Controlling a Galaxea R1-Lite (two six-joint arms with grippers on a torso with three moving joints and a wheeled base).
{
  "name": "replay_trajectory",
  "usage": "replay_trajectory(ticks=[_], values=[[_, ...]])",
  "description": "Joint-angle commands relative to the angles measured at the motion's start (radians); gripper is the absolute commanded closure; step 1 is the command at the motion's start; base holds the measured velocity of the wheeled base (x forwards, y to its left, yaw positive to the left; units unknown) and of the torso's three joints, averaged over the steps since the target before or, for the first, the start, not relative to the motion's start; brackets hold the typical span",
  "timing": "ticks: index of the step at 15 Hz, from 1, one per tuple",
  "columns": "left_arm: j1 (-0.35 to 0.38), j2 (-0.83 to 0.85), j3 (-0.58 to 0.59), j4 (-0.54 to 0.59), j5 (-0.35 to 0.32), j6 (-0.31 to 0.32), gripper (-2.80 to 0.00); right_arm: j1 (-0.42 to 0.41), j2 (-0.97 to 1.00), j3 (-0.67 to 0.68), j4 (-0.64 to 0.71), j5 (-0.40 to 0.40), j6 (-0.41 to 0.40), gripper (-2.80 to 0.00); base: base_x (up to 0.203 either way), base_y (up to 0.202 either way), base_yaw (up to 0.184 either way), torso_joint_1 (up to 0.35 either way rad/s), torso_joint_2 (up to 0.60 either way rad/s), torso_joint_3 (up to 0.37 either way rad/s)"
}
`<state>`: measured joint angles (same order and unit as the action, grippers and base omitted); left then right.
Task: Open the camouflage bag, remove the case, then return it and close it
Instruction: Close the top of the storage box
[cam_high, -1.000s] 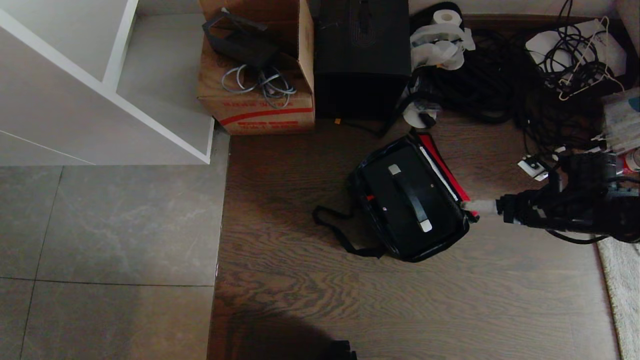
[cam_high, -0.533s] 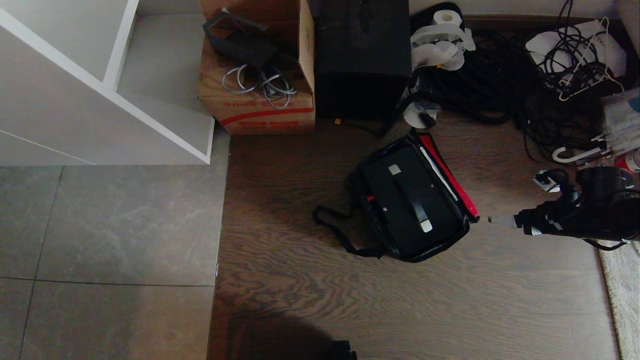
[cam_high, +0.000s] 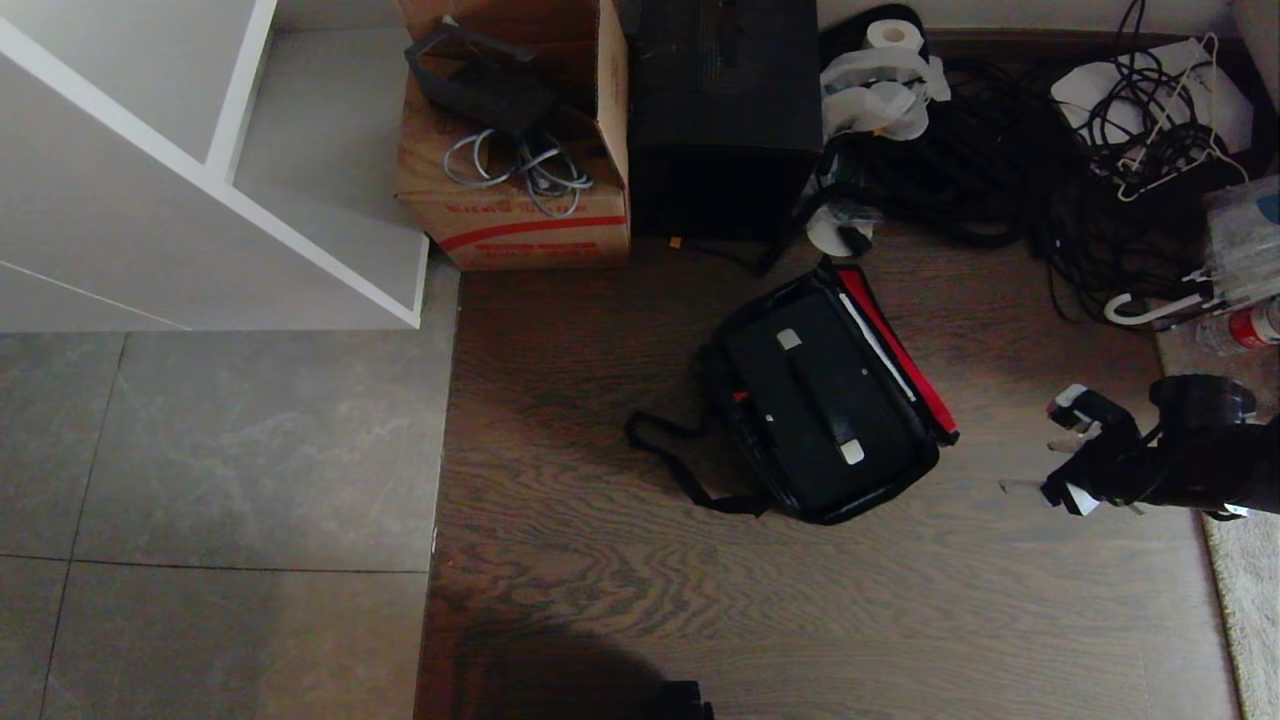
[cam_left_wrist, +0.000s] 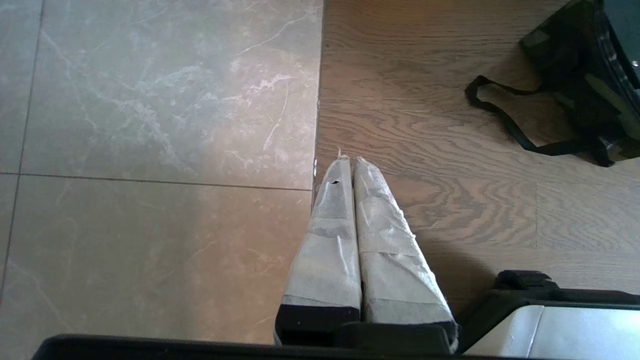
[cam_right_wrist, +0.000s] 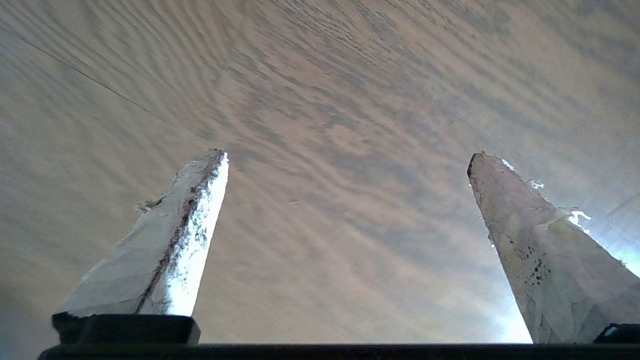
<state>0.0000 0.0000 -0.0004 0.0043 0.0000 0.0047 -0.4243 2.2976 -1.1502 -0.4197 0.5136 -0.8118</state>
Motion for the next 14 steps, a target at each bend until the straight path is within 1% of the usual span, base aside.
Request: replay_trajectory(ticks=[1, 2, 3, 4, 5, 7, 8, 9, 10, 11, 12, 14], values=[[0.000, 0.000, 0.000, 0.000, 0.000, 0.000, 0.00, 0.001, 0.051, -0.025, 0.001, 0.001, -0.017, -2.80, 0.000, 0.000, 0.000, 0.000, 0.00, 0.000], [0.000, 0.000, 0.000, 0.000, 0.000, 0.000, 0.00, 0.001, 0.046, -0.029, 0.009, 0.011, 0.018, -2.80, 0.000, 0.000, 0.000, 0.000, 0.00, 0.000], [0.000, 0.000, 0.000, 0.000, 0.000, 0.000, 0.00, 0.004, 0.040, -0.030, 0.022, 0.031, 0.099, -2.80, 0.000, 0.000, 0.000, 0.000, 0.00, 0.000], [0.000, 0.000, 0.000, 0.000, 0.000, 0.000, 0.00, 0.008, 0.032, -0.032, 0.036, 0.055, 0.234, -2.80, 0.000, 0.000, 0.000, 0.000, 0.00, 0.000], [0.000, 0.000, 0.000, 0.000, 0.000, 0.000, 0.00, 0.016, 0.024, -0.041, 0.051, 0.075, 0.419, -2.80, 0.000, 0.000, 0.000, 0.000, 0.00, 0.000], [0.000, 0.000, 0.000, 0.000, 0.000, 0.000, 0.00, 0.039, 0.008, -0.081, 0.073, 0.093, 0.833, -2.80, 0.000, 0.000, 0.000, 0.000, 0.00, 0.000], [0.000, 0.000, 0.000, 0.000, 0.000, 0.000, 0.00, 0.055, 0.002, -0.117, 0.086, 0.097, 1.064, -2.80, 0.000, 0.000, 0.000, 0.000, 0.00, 0.000], [0.000, 0.000, 0.000, -0.001, 0.000, 0.000, 0.00, 0.072, -0.003, -0.148, 0.103, 0.099, 1.239, -2.80, 0.000, 0.000, 0.000, 0.000, 0.00, 0.000], [0.000, 0.000, 0.000, 0.000, 0.000, 0.000, 0.00, 0.083, -0.006, -0.164, 0.116, 0.098, 1.337, -2.80, 0.000, 0.000, 0.000, 0.000, 0.00, 0.000], [0.000, 0.000, 0.000, -0.001, 0.000, 0.000, 0.00, 0.088, -0.009, -0.172, 0.126, 0.100, 1.360, -2.80, 0.000, 0.000, 0.000, 0.000, 0.00, 0.000], [0.000, 0.000, 0.000, 0.000, 0.000, 0.000, 0.00, 0.090, -0.010, -0.175, 0.137, 0.100, 1.301, -2.80, 0.000, 0.000, 0.000, 0.000, 0.00, 0.000], [0.000, 0.000, 0.000, 0.000, 0.000, 0.000, 0.00, 0.088, -0.010, -0.168, 0.195, 0.082, 1.037, -2.80, 0.000, 0.000, 0.000, 0.000, 0.00, 0.000]])
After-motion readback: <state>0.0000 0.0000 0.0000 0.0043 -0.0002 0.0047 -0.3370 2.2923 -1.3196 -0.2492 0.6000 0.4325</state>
